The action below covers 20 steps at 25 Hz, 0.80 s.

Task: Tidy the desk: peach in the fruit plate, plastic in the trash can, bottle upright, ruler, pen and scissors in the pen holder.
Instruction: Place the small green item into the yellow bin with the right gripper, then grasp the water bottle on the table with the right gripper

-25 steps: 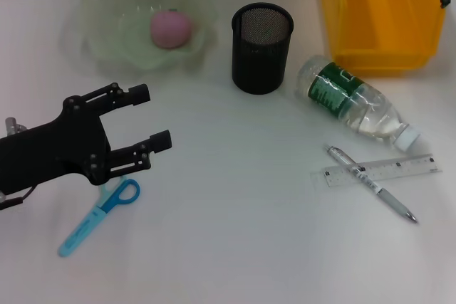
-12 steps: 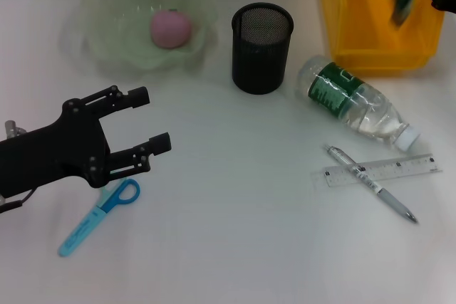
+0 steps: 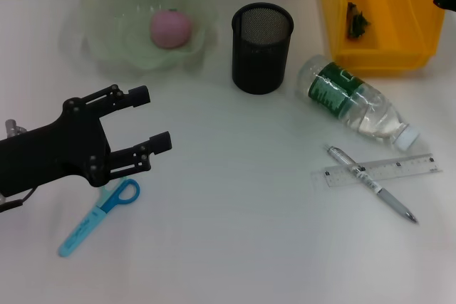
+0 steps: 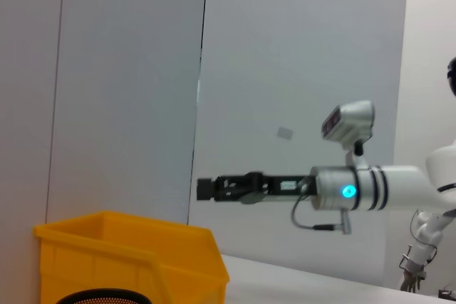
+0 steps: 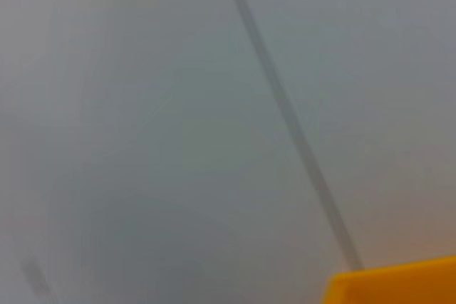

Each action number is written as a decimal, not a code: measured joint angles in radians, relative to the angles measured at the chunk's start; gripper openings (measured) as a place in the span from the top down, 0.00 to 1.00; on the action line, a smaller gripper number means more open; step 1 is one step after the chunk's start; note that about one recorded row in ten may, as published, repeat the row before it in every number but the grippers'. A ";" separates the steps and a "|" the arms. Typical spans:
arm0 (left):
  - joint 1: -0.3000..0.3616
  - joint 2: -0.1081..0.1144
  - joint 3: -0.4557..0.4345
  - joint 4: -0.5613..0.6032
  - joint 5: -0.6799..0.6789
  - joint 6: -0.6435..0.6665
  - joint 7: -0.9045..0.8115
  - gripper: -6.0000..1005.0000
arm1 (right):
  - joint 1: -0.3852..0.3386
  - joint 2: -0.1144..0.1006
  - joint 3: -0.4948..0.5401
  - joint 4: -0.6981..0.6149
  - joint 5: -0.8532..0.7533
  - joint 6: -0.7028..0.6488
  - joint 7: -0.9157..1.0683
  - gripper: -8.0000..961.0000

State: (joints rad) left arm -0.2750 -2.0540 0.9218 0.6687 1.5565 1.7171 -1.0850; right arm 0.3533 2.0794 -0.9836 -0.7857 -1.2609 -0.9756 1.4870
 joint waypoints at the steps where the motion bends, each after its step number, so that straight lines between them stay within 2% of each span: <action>1: 0.000 0.000 0.000 0.000 0.000 0.000 0.000 0.22 | 0.000 0.000 0.000 0.000 0.000 0.000 0.000 0.38; 3: -0.002 0.000 0.000 0.002 0.000 0.000 -0.001 0.22 | -0.018 0.000 0.002 -0.076 -0.105 -0.051 0.097 0.37; 5: -0.006 0.001 0.000 0.003 0.000 0.000 -0.002 0.22 | -0.020 0.001 0.007 -0.175 -0.297 -0.114 0.252 0.35; 6: -0.006 0.001 0.000 0.003 0.000 0.000 -0.002 0.22 | -0.020 0.001 0.007 -0.175 -0.297 -0.114 0.252 0.35; 8: -0.008 0.003 0.000 0.004 0.000 0.001 -0.002 0.22 | -0.005 -0.004 0.016 -0.216 -0.403 -0.163 0.340 0.33; 10: -0.011 0.004 0.000 0.004 0.000 0.001 -0.002 0.22 | 0.021 -0.008 0.054 -0.289 -0.534 -0.263 0.421 0.32; 14: -0.011 0.005 0.000 0.005 0.000 0.002 -0.002 0.22 | 0.042 -0.006 0.086 -0.364 -0.636 -0.349 0.475 0.30; 19: -0.012 0.006 0.000 0.004 0.000 0.002 0.003 0.22 | 0.107 -0.019 0.121 -0.469 -0.788 -0.484 0.616 0.26; 20: -0.012 0.006 0.000 0.001 0.000 -0.001 0.005 0.22 | 0.149 -0.027 0.124 -0.504 -0.866 -0.547 0.669 0.26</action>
State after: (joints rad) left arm -0.2871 -2.0478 0.9219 0.6701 1.5564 1.7158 -1.0796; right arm 0.5023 2.0521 -0.8597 -1.2894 -2.1272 -1.5227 2.1558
